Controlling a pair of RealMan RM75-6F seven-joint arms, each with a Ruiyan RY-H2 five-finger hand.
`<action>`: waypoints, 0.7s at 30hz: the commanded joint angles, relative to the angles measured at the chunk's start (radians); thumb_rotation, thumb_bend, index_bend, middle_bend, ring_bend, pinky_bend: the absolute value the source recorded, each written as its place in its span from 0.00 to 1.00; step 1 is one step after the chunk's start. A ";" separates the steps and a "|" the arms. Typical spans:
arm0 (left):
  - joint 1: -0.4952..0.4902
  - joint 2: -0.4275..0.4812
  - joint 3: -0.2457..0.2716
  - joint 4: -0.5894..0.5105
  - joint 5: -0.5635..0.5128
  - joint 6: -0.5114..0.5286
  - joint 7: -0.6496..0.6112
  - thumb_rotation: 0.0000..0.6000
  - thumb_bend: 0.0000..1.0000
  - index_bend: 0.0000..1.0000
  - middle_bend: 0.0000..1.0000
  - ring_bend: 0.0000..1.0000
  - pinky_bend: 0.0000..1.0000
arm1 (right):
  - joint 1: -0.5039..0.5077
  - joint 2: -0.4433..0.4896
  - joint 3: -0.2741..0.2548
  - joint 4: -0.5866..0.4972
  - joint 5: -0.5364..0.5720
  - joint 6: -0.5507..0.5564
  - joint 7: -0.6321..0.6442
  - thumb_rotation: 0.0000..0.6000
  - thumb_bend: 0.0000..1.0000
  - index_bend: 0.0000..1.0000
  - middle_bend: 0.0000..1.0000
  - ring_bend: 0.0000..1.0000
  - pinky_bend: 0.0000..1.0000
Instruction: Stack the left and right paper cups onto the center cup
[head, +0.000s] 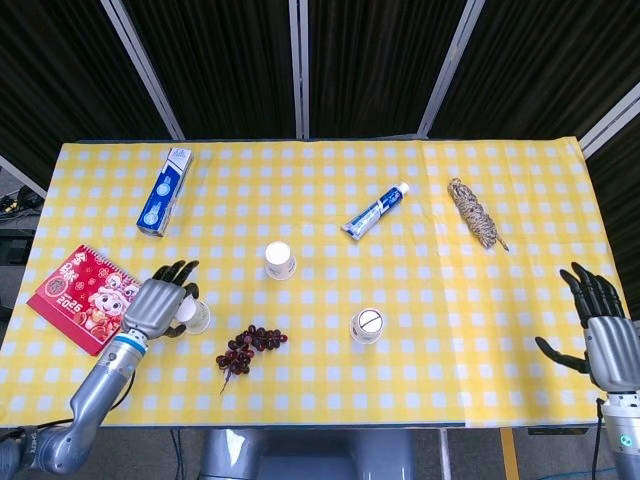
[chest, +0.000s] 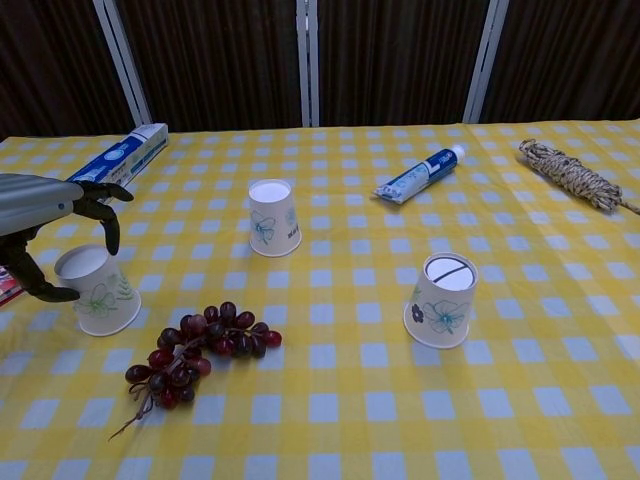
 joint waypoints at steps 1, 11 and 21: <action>-0.003 -0.003 0.005 0.004 -0.003 0.002 -0.002 1.00 0.33 0.45 0.00 0.00 0.12 | 0.000 0.000 0.001 0.003 0.001 0.000 0.002 1.00 0.07 0.07 0.00 0.00 0.00; -0.018 0.030 -0.019 -0.010 0.034 0.033 -0.072 1.00 0.33 0.45 0.00 0.01 0.13 | 0.005 -0.007 0.005 0.014 0.012 -0.015 0.004 1.00 0.07 0.07 0.00 0.00 0.00; -0.095 0.051 -0.121 -0.031 0.037 0.036 -0.088 1.00 0.33 0.40 0.00 0.02 0.14 | 0.008 -0.005 0.018 0.028 0.042 -0.033 0.027 1.00 0.07 0.07 0.00 0.00 0.00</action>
